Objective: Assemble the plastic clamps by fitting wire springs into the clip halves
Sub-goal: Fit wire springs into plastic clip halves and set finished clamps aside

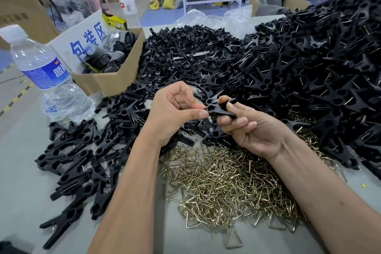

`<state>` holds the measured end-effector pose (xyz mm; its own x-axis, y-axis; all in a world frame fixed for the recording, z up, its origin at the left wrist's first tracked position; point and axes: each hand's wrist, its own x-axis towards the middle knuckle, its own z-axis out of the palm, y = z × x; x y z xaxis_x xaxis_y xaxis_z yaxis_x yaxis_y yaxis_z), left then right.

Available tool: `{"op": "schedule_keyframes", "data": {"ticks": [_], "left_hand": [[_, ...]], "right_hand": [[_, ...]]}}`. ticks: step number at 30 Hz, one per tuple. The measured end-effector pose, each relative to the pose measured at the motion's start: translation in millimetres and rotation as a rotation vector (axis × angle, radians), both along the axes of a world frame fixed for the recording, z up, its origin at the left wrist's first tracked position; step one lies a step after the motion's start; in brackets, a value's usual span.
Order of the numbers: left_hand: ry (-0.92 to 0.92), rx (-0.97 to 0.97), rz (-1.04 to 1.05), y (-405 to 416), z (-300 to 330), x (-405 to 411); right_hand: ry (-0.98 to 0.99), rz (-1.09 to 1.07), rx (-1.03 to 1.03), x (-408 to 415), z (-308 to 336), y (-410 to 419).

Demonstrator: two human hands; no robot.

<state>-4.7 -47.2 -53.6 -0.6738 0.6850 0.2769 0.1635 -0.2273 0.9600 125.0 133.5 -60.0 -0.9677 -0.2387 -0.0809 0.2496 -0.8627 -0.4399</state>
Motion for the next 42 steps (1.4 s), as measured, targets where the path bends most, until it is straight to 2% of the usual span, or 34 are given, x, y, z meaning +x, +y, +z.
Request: {"op": "schedule_keyframes", "data": {"ticks": [2, 5, 10, 12, 14, 15, 17, 20, 23, 26, 28, 32, 38, 42], "left_hand": [[0.013, 0.019, 0.034, 0.5, 0.8, 1.2], [0.037, 0.029, 0.143, 4.9, 2.2, 3.8], [0.002, -0.013, 0.535, 0.6, 12.0, -11.2], [-0.016, -0.092, 0.694, -7.4, 18.7, -26.4], [-0.019, -0.218, 0.809, -17.0, 26.6, -44.8], [0.0, -0.309, 0.843, -21.2, 30.6, -54.2], [0.086, -0.54, 0.851, -26.2, 37.7, -71.3], [0.247, -0.872, 0.797, -25.0, 43.4, -90.1], [0.392, -1.096, 0.711, -21.0, 48.0, -99.1], [0.453, -1.265, 0.507, -18.7, 49.5, -105.0], [0.443, -1.287, 0.478, -18.9, 47.9, -107.6], [0.453, -1.253, 0.585, -18.7, 40.3, -111.9], [0.424, -1.226, 0.53, -14.1, 35.3, -110.6], [0.464, -1.172, 0.609, -11.1, 34.0, -104.0]], "right_hand": [[0.014, -0.064, 0.11, -0.3, 2.1, -0.7], [0.064, -0.221, 0.431, -4.3, 12.7, 1.9], [-0.016, -0.758, 1.038, -33.0, 51.7, 32.0], [-0.099, -0.976, 1.337, -50.3, 66.7, 47.7], [-0.111, -1.088, 1.551, -68.1, 75.9, 50.7], [-0.075, -1.09, 1.644, -76.5, 78.9, 44.6], [0.056, -0.949, 1.792, -94.3, 79.3, 21.7], [0.205, -0.536, 2.02, -125.3, 71.1, -18.2], [0.296, -0.2, 2.22, -156.5, 60.9, -44.4], [0.386, 0.059, 2.325, -176.9, 47.1, -60.0], [0.396, 0.101, 2.302, -184.7, 36.3, -62.3], [0.352, 0.053, 2.226, -191.6, 25.3, -51.0], [0.295, -0.021, 2.233, -185.4, 35.2, -26.4], [0.216, -0.208, 2.181, -176.0, 31.8, -15.6]]}}
